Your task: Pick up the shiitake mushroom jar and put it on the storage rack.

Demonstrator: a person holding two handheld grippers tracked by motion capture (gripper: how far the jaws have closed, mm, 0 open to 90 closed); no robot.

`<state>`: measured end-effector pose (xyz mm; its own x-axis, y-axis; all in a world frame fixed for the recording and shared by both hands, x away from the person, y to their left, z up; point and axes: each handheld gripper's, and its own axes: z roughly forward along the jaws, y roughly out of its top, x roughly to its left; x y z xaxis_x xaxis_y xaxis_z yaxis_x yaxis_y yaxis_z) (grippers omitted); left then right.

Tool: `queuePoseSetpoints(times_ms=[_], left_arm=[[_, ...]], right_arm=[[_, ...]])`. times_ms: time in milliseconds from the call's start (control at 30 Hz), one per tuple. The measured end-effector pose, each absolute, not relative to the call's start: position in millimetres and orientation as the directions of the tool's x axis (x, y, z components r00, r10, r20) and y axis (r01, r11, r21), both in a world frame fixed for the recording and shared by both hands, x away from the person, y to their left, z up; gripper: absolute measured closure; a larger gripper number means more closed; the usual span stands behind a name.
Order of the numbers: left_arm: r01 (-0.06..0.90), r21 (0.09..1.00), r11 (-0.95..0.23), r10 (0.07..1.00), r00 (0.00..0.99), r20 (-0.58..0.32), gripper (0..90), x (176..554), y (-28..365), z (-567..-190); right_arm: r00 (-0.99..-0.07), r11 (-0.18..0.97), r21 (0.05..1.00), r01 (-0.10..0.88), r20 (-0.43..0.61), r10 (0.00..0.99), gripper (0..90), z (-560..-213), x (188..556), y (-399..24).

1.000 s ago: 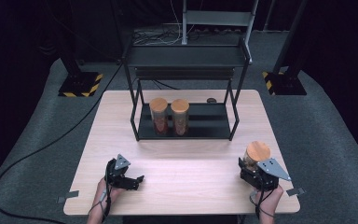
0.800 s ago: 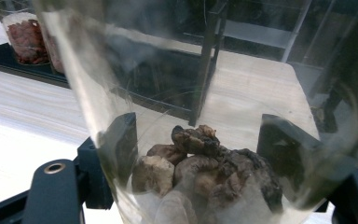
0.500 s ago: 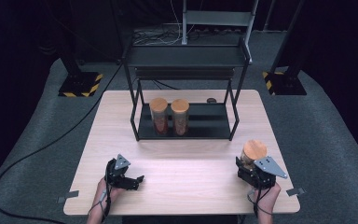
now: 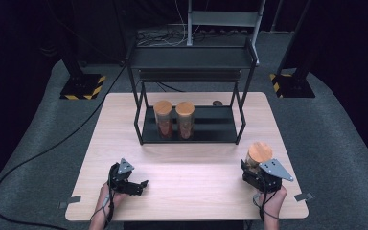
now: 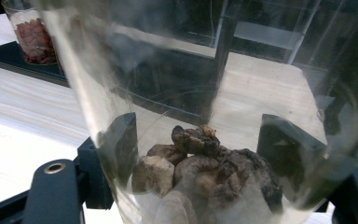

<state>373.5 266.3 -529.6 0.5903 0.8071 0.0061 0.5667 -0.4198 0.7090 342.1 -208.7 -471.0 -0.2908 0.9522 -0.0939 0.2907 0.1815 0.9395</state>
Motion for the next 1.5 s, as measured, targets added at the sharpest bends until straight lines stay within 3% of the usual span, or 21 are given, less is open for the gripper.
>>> queuePoseSetpoints(times_ms=[1500], left_arm=[[0.566, 0.709, -0.42, 0.807, 0.591, 0.006, 0.6, 373.5, 266.3, -529.6]], right_arm=[[-0.351, 0.198, 0.945, 0.262, -0.098, 0.931, 24.9, -462.0, 363.0, -186.2]])
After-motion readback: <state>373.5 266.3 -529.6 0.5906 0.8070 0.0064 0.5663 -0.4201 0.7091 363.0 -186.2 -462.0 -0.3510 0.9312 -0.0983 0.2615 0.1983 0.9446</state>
